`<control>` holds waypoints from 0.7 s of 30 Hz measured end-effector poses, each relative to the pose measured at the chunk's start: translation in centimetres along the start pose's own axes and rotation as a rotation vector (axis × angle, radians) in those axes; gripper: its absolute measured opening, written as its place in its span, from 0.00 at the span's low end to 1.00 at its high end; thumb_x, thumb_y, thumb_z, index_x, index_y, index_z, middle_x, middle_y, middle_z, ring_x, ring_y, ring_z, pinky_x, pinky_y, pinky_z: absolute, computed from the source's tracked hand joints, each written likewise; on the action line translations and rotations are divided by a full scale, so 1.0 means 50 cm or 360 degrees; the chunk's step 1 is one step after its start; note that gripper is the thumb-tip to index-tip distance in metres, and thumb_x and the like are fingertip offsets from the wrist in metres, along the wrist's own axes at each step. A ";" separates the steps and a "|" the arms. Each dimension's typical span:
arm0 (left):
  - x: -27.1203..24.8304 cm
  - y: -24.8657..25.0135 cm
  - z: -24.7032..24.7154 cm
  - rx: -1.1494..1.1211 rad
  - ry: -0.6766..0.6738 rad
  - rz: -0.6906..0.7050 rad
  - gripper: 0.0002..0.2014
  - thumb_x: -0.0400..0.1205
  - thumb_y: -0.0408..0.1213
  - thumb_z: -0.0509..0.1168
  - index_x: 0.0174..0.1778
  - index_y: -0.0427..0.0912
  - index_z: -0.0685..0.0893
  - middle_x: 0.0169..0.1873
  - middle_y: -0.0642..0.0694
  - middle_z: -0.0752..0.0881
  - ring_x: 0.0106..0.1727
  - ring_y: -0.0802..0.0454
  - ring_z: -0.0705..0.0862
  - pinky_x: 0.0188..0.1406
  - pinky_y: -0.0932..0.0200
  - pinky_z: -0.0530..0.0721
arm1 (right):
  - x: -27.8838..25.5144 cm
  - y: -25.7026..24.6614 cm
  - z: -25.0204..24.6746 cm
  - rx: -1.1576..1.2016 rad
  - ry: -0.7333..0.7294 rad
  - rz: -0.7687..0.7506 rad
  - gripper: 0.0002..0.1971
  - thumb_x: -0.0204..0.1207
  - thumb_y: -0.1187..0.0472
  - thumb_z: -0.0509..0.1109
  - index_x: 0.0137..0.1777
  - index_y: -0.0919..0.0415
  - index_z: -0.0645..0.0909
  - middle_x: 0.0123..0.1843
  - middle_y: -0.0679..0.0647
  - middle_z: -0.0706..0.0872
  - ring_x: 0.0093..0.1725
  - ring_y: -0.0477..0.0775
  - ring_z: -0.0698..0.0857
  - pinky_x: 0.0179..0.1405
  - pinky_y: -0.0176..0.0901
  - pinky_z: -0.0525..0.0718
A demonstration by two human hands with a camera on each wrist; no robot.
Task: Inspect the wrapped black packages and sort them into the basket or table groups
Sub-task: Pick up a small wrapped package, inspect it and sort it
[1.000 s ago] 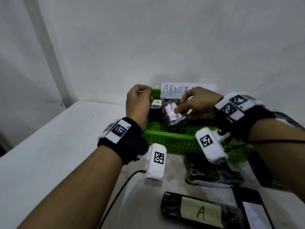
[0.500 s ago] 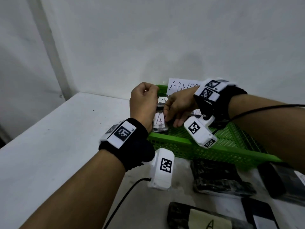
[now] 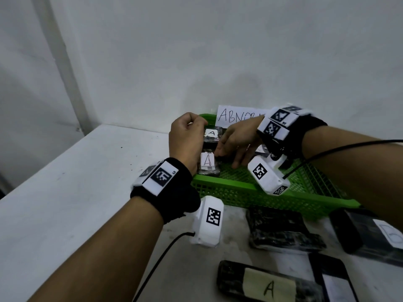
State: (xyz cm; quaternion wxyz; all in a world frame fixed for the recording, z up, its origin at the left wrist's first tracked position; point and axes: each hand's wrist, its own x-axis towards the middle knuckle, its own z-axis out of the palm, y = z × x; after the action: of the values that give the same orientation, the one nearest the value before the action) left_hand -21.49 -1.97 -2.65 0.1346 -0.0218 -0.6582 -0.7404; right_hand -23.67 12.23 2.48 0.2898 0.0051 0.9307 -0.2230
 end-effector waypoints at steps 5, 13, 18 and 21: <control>-0.005 0.005 0.006 0.0163 -0.0095 0.0047 0.13 0.79 0.31 0.63 0.28 0.45 0.80 0.13 0.58 0.71 0.22 0.56 0.67 0.27 0.60 0.65 | -0.081 0.010 -0.053 0.0060 0.0151 -0.0078 0.10 0.85 0.61 0.70 0.63 0.57 0.87 0.53 0.57 0.93 0.38 0.56 0.93 0.30 0.43 0.89; -0.085 0.055 0.022 0.0434 -0.0474 0.0287 0.10 0.81 0.36 0.65 0.33 0.46 0.83 0.17 0.58 0.75 0.22 0.58 0.71 0.28 0.62 0.70 | -0.290 0.096 -0.009 -0.0016 0.0628 -0.0216 0.07 0.82 0.53 0.73 0.48 0.56 0.88 0.41 0.48 0.94 0.29 0.46 0.88 0.23 0.34 0.77; -0.209 0.072 0.023 0.1239 -0.1073 0.0326 0.07 0.83 0.48 0.69 0.43 0.50 0.87 0.37 0.54 0.87 0.37 0.57 0.84 0.42 0.58 0.81 | -0.368 0.178 0.105 -0.0322 0.0802 -0.0125 0.11 0.72 0.46 0.81 0.39 0.52 0.87 0.31 0.43 0.87 0.32 0.42 0.85 0.32 0.35 0.76; -0.256 0.075 0.013 0.1813 -0.1313 0.0252 0.12 0.77 0.57 0.73 0.47 0.54 0.86 0.41 0.55 0.83 0.45 0.52 0.83 0.49 0.55 0.84 | -0.390 0.214 0.172 -0.0658 0.0650 0.0056 0.15 0.70 0.41 0.81 0.50 0.46 0.86 0.44 0.43 0.89 0.44 0.47 0.87 0.41 0.40 0.81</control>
State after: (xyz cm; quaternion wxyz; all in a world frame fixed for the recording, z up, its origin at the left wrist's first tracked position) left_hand -8.42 0.47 -1.60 -0.0818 -0.2747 -0.9369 -0.2001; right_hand -1.35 20.59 2.35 0.0952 0.0067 0.9953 -0.0179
